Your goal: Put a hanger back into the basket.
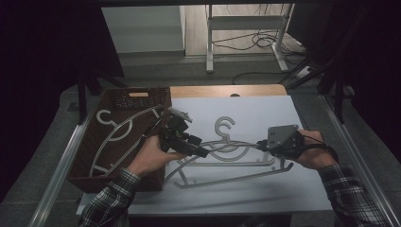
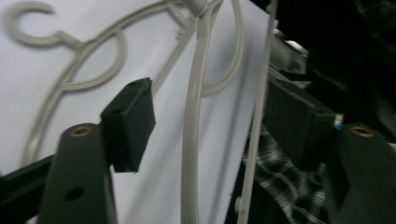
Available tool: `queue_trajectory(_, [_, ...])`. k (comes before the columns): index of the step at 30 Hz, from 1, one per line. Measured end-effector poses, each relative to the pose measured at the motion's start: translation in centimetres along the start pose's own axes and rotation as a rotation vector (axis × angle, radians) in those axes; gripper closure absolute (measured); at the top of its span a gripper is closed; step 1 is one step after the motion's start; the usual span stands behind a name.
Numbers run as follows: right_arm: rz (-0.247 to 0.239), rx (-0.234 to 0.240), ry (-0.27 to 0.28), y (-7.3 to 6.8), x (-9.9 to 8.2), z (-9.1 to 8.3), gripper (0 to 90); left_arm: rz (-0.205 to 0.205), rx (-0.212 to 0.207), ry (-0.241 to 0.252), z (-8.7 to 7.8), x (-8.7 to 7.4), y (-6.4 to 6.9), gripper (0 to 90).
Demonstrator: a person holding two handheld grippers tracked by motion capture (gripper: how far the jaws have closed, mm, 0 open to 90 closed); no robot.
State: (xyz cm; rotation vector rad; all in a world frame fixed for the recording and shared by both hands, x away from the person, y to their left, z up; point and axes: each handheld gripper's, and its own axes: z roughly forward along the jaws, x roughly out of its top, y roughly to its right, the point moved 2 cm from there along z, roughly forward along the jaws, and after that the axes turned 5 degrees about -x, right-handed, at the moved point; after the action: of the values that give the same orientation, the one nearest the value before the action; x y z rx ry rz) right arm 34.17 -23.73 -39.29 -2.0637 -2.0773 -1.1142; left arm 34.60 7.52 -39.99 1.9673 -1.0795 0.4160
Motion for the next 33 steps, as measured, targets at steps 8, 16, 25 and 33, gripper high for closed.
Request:
queue_trajectory(8, [-0.027, -0.018, 0.035, 0.0, 0.5, -0.4, 82.8, -0.043, -0.072, -0.057, 1.7, 0.7, -1.3, 47.2])
queue_trajectory(16, [-0.04, -0.024, 0.049, 0.0, 0.7, -0.5, 82.8, -0.056, -0.142, -0.082, 2.2, 0.8, -1.5, 66.3])
queue_trajectory(25, [-0.054, -0.027, 0.054, 0.0, 0.6, -0.4, 82.5, -0.05, -0.191, -0.055, 1.7, 0.8, -1.5, 79.6])
queue_trajectory(33, [-0.053, -0.025, 0.048, 0.2, 0.6, -0.1, 81.8, -0.016, -0.137, -0.045, 1.4, 0.9, -0.9, 80.2])
